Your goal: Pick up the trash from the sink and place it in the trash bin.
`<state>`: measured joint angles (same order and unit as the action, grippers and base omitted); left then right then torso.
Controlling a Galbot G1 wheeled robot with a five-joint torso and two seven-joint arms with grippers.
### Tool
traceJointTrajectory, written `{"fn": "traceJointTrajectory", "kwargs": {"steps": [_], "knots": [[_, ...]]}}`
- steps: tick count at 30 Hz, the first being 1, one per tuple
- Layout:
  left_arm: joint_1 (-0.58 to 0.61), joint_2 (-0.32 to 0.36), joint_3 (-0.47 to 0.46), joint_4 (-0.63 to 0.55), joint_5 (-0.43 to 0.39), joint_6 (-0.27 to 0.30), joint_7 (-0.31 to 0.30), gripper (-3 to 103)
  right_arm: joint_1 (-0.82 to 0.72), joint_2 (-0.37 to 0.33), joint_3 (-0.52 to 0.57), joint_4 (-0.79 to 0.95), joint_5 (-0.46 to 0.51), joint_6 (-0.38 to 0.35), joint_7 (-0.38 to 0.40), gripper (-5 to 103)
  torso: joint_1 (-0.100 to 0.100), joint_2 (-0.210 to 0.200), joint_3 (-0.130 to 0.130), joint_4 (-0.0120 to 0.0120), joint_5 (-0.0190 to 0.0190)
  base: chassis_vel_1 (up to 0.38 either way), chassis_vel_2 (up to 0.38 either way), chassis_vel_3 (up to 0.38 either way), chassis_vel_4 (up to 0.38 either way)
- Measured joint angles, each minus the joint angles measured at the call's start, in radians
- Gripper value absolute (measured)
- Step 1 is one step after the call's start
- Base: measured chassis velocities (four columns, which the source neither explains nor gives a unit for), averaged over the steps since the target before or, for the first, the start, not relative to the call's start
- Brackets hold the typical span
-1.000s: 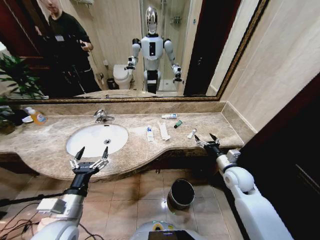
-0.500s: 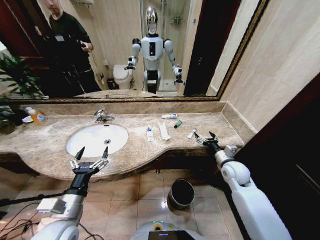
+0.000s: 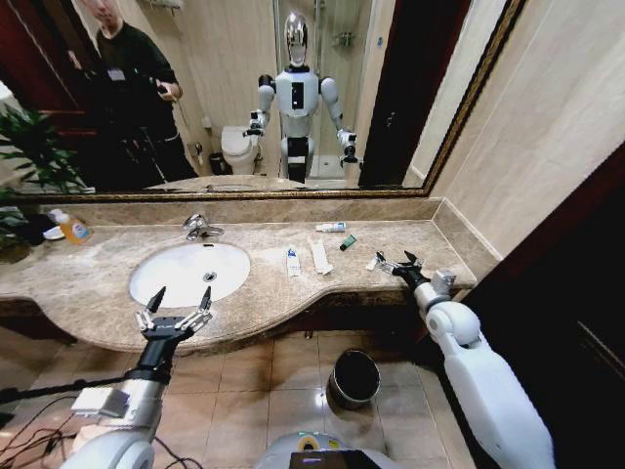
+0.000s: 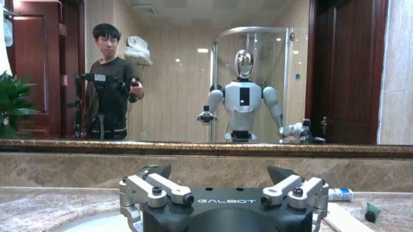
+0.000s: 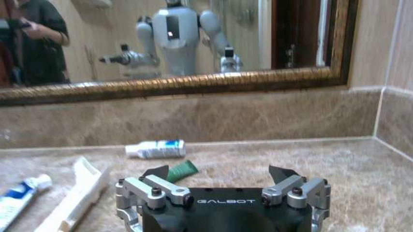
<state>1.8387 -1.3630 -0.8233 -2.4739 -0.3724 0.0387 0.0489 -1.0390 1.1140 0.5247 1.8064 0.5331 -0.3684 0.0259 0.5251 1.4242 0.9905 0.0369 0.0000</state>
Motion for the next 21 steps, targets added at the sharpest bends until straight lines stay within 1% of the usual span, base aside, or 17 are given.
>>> {"fn": "traceJointTrajectory", "kwargs": {"steps": [7, 10, 12, 13, 15, 16, 20, 21], "knots": [[0.0, 0.0, 0.0, 0.0, 0.0, 0.0, 0.0, 100, 0.08, 0.014, -0.067, -0.093, -0.04, -0.016, 0.032, 100, 0.0, 0.0, 0.0, 0.0, -0.0002, 0.0, 0.0, 0.0, 0.0], [0.0, 0.0, 0.0, 0.0, 0.0, 0.0, 0.0, 100, 0.111, 0.016, -0.096, -0.127, -0.042, -0.02, 0.035, 100, 0.0, 0.0, 0.0, -0.0001, 0.0, 0.0, 0.0, 0.0, 0.0], [0.0, 0.0, 0.0, 0.0, 0.0, 0.0, 0.0, 100, 0.15, 0.016, -0.123, -0.164, -0.019, -0.043, 0.044, 100, 0.0, 0.0, 0.0, 0.0001, 0.0001, 0.0, 0.0, 0.0, 0.0], [0.0, 0.0, 0.0, 0.0, 0.0, 0.0, 0.0, 100, 0.15, 0.016, -0.123, -0.164, -0.019, -0.043, 0.044, 100, 0.0, 0.0, 0.0, 0.0001, 0.0001, 0.0, 0.0, 0.0, 0.0], [0.0, 0.0, 0.0, 0.0, 0.0, 0.0, 0.0, 100, 0.181, 0.01, -0.141, -0.192, 0.006, -0.08, 0.048, 100, 0.0, 0.0, 0.0, 0.0001, -0.0001, 0.0, 0.0, 0.0, 0.0], [0.0, 0.0, 0.0, 0.0, 0.0, 0.0, 0.0, 100, 0.181, 0.01, -0.141, -0.192, 0.006, -0.08, 0.048, 100, 0.0, 0.0, 0.0, 0.0001, -0.0001, 0.0, 0.0, 0.0, 0.0], [0.0, 0.0, 0.0, 0.0, 0.0, 0.0, 0.0, 100, 0.202, 0.004, -0.157, -0.215, 0.01, -0.146, 0.065, 100, 0.0, 0.0, 0.0, 0.0, 0.0, 0.0, 0.0, 0.0, 0.0], [0.0, 0.0, 0.0, 0.0, 0.0, 0.0, 0.0, 100, 0.202, 0.004, -0.157, -0.215, 0.01, -0.146, 0.065, 100, 0.0, 0.0, 0.0, 0.0, 0.0, 0.0, 0.0, 0.0, 0.0]]}}
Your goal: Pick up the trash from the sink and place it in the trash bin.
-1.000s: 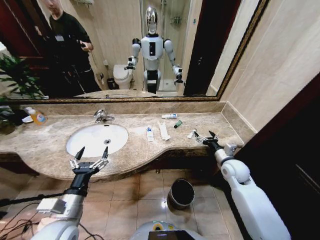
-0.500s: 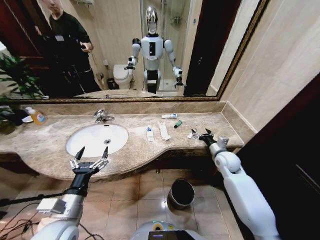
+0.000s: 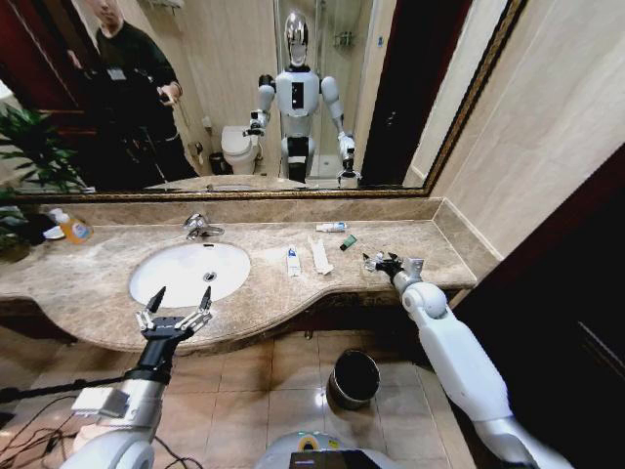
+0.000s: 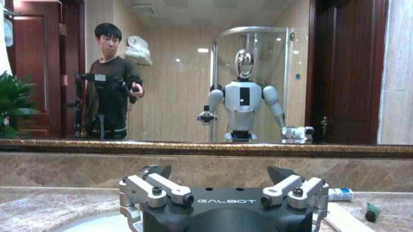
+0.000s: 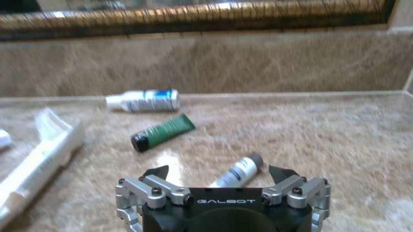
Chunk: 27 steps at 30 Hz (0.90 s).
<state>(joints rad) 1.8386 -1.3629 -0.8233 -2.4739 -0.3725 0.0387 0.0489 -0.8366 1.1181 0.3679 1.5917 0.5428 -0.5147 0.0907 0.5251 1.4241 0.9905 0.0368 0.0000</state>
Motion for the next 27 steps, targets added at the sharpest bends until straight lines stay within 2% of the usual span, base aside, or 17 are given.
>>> {"fn": "traceJointTrajectory", "kwargs": {"steps": [4, 7, 10, 11, 14, 16, 19, 21, 22, 23, 24, 27], "knots": [[0.0, 0.0, 0.0, 0.0, 0.0, 0.0, 0.0, 100, 0.002, 0.0, -0.003, -0.008, -0.004, -0.027, 0.006, 101, 0.0, 0.0, 0.0, -0.0001, 0.0, 0.0, 0.0, 0.0, 0.0], [0.0, 0.0, 0.0, 0.0, 0.0, 0.0, 0.0, 100, 0.002, 0.003, -0.011, -0.016, -0.009, -0.022, 0.006, 97, 0.0, 0.0, 0.0, -0.0001, 0.0, 0.0, 0.0, 0.0, 0.0], [0.0, 0.0, 0.0, 0.0, 0.0, 0.0, 0.0, 100, 0.01, 0.007, -0.015, -0.027, -0.008, -0.021, 0.006, 82, 0.0, 0.0, 0.0, 0.0, 0.0, 0.0, 0.0, 0.0, 0.0], [0.0, 0.0, 0.0, 0.0, 0.0, 0.0, 0.0, 100, 0.01, 0.007, -0.015, -0.027, -0.008, -0.021, 0.006, 82, 0.0, 0.0, 0.0, 0.0, 0.0, 0.0, 0.0, 0.0, 0.0], [0.0, 0.0, 0.0, 0.0, 0.0, 0.0, 0.0, 100, 0.016, 0.008, -0.016, -0.042, -0.008, -0.018, 0.007, 65, 0.0, 0.0, 0.0, -0.0001, 0.0, 0.0, 0.0, 0.0, 0.0], [0.0, 0.0, 0.0, 0.0, 0.0, 0.0, 0.0, 100, 0.017, 0.008, -0.016, -0.043, -0.008, -0.017, 0.008, 65, 0.0, 0.0, 0.0, 0.0, 0.0, 0.0, 0.0, 0.0, 0.0], [0.0, 0.0, 0.0, 0.0, 0.0, 0.0, 0.0, 100, 0.017, 0.006, -0.015, -0.05, -0.008, -0.011, 0.01, 48, 0.0, 0.0, 0.0, 0.0, 0.0, 0.0, 0.0, 0.0, 0.0], [0.0, 0.0, 0.0, 0.0, 0.0, 0.0, 0.0, 100, 0.017, 0.006, -0.015, -0.051, -0.008, -0.009, 0.01, 48, 0.0, 0.0, 0.0, 0.0, 0.0, 0.0, 0.0, 0.0, 0.0], [0.0, 0.0, 0.0, 0.0, 0.0, 0.0, 0.0, 100, 0.017, 0.006, -0.016, -0.051, -0.009, -0.006, 0.012, 38, 0.0, 0.0, 0.0, 0.0, 0.0, 0.0, 0.0, 0.0, 0.0], [0.0, 0.0, 0.0, 0.0, 0.0, 0.0, 0.0, 100, 0.017, 0.006, -0.016, -0.051, -0.011, -0.003, 0.013, 33, 0.0, 0.0, 0.0, 0.0, 0.0001, 0.0, 0.0, 0.0, 0.0], [0.0, 0.0, 0.0, 0.0, 0.0, 0.0, 0.0, 100, 0.016, 0.006, -0.016, -0.051, -0.012, -0.002, 0.016, 33, 0.0, 0.0, 0.0, 0.0, 0.0001, 0.0, 0.0, 0.0, 0.0], [0.0, 0.0, 0.0, 0.0, 0.0, 0.0, 0.0, 100, 0.012, 0.005, -0.016, -0.046, -0.017, 0.007, 0.021, 22, 0.0, 0.0, 0.0, 0.0, 0.0001, 0.0, 0.0, 0.0, 0.0]]}}
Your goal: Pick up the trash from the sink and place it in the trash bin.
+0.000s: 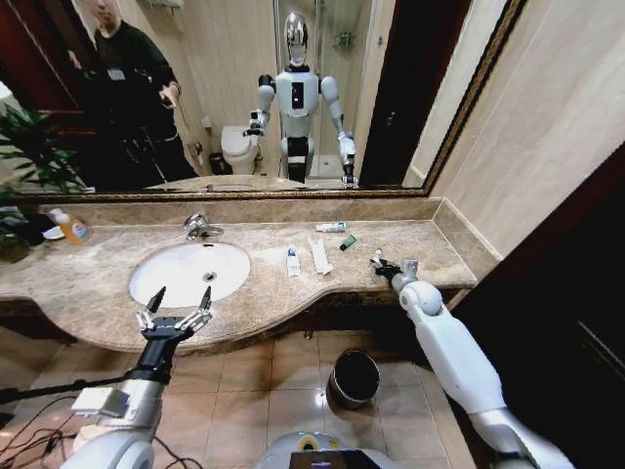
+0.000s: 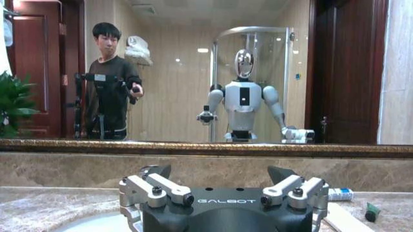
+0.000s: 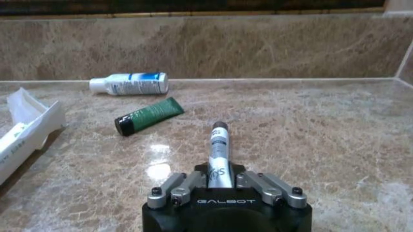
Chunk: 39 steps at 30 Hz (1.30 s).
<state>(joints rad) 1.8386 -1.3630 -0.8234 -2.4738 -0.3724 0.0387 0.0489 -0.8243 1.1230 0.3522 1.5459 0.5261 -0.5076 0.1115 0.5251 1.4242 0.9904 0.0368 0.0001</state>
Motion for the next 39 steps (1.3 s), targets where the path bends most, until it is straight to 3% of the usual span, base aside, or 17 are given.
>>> {"fn": "traceJointTrajectory", "kwargs": {"steps": [7, 17, 26, 33, 39], "knots": [[0.0, 0.0, 0.0, 0.0, 0.0, 0.0, 0.0, 100, -0.026, -0.01, 0.012, 0.039, -0.011, 0.024, 0.004, 2, 0.0, 0.0, 0.0, 0.0, 0.0, 0.0, 0.0, 0.0, 0.0], [0.0, 0.0, 0.0, 0.0, 0.0, 0.0, 0.0, 100, -0.143, -0.061, 0.081, 0.206, -0.001, 0.037, 0.0, 2, 0.0, 0.0, 0.0, 0.0, 0.0, 0.0, 0.0, 0.0, 0.0], [0.0, 0.0, 0.0, 0.0, 0.0, 0.0, 0.0, 100, -0.398, -0.102, 0.186, 0.489, 0.004, 0.056, -0.044, 2, 0.0, 0.0, 0.0, 0.0, 0.0, 0.0, 0.0, 0.0, 0.0], [0.0, 0.0, 0.0, 0.0, 0.0, 0.0, 0.0, 100, -0.624, -0.07, 0.264, 0.611, -0.01, 0.102, -0.088, 2, 0.0, 0.0, 0.0, -0.0001, -0.0001, 0.0, 0.0, 0.0, 0.0], [0.0, 0.0, 0.0, 0.0, 0.0, 0.0, 0.0, 100, -0.843, -0.009, 0.314, 0.636, -0.098, 0.215, -0.158, 2, 0.0, 0.0, 0.0, -0.0001, -0.0002, 0.0, 0.0, 0.0, 0.0]]}}
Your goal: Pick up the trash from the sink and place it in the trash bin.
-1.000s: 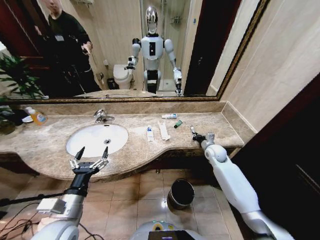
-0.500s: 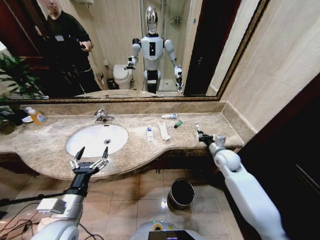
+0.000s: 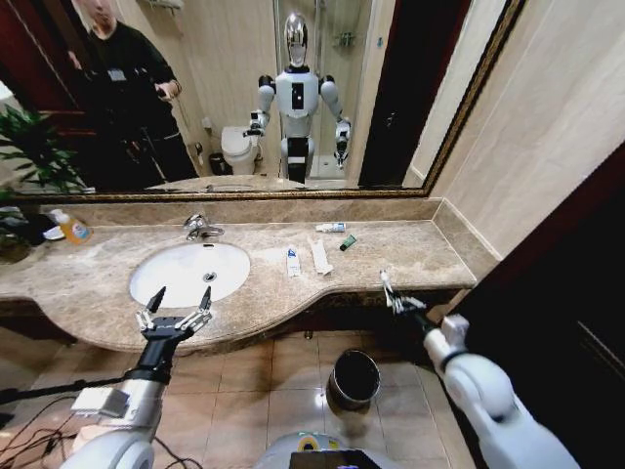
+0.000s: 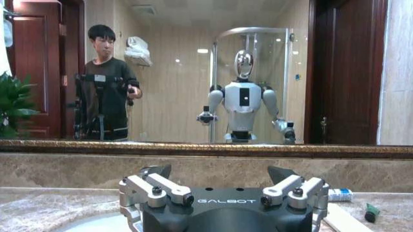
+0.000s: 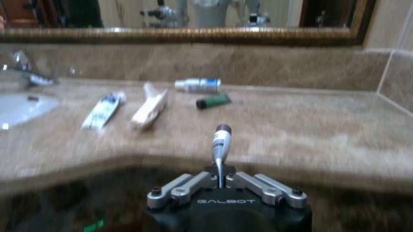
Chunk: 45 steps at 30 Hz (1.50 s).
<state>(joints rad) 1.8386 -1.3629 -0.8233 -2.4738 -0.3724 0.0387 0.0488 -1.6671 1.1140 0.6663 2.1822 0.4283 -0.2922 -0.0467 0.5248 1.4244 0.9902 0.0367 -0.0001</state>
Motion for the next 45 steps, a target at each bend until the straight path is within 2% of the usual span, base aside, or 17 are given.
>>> {"fn": "traceJointTrajectory", "kwargs": {"steps": [1, 4, 9, 11, 17, 27, 38, 45], "knots": [[0.0, 0.0, 0.0, 0.0, 0.0, 0.0, 0.0, 100, 0.0, 0.0, 0.0, 0.0, 0.0, 0.0, 0.0, 2, 0.0, 0.0, 0.0, 0.0, 0.0, 0.0, 0.0, 0.0, 0.0], [0.0, 0.0, 0.0, 0.0, 0.0, 0.0, 0.0, 100, -0.06, 0.026, -0.008, -0.055, -0.058, 0.064, -0.023, 1, 0.0, 0.0, 0.0, 0.0, -0.0002, 0.0, 0.0, 0.0, 0.0], [0.0, 0.0, 0.0, 0.0, 0.0, 0.0, 0.0, 100, -0.053, 0.058, -0.031, -0.147, -0.116, 0.12, -0.054, 1, 0.0, 0.0, 0.0, 0.0, 0.0002, 0.0, 0.0, 0.0, 0.0], [0.0, 0.0, 0.0, 0.0, 0.0, 0.0, 0.0, 100, -0.02, 0.078, -0.045, -0.221, -0.144, 0.156, -0.101, 1, 0.0, 0.0, 0.0, 0.0001, 0.0001, 0.0, 0.0, 0.0, 0.0], [0.0, 0.0, 0.0, 0.0, 0.0, 0.0, 0.0, 100, 0.078, 0.108, -0.074, -0.402, -0.186, 0.185, -0.173, 1, 0.0, 0.0, 0.0, 0.0001, 0.0003, 0.0, 0.0, 0.0, 0.0], [0.0, 0.0, 0.0, 0.0, 0.0, 0.0, 0.0, 100, 0.206, 0.155, -0.119, -0.591, -0.225, 0.159, -0.175, 1, 0.0, 0.0, 0.0, 0.0002, 0.0, 0.0, 0.0, 0.0, 0.0], [0.0, 0.0, 0.0, 0.0, 0.0, 0.0, 0.0, 100, 0.298, 0.211, -0.144, -0.801, -0.268, 0.189, -0.173, 1, 0.0, 0.0, 0.0, 0.0001, 0.0, 0.0, 0.0, 0.0, 0.0], [0.0, 0.0, 0.0, 0.0, 0.0, 0.0, 0.0, 100, 0.381, 0.267, -0.133, -0.967, -0.329, 0.223, -0.164, 1, 0.0, 0.0, 0.0, 0.0002, -0.0001, 0.0, 0.0, 0.0, 0.0]]}}
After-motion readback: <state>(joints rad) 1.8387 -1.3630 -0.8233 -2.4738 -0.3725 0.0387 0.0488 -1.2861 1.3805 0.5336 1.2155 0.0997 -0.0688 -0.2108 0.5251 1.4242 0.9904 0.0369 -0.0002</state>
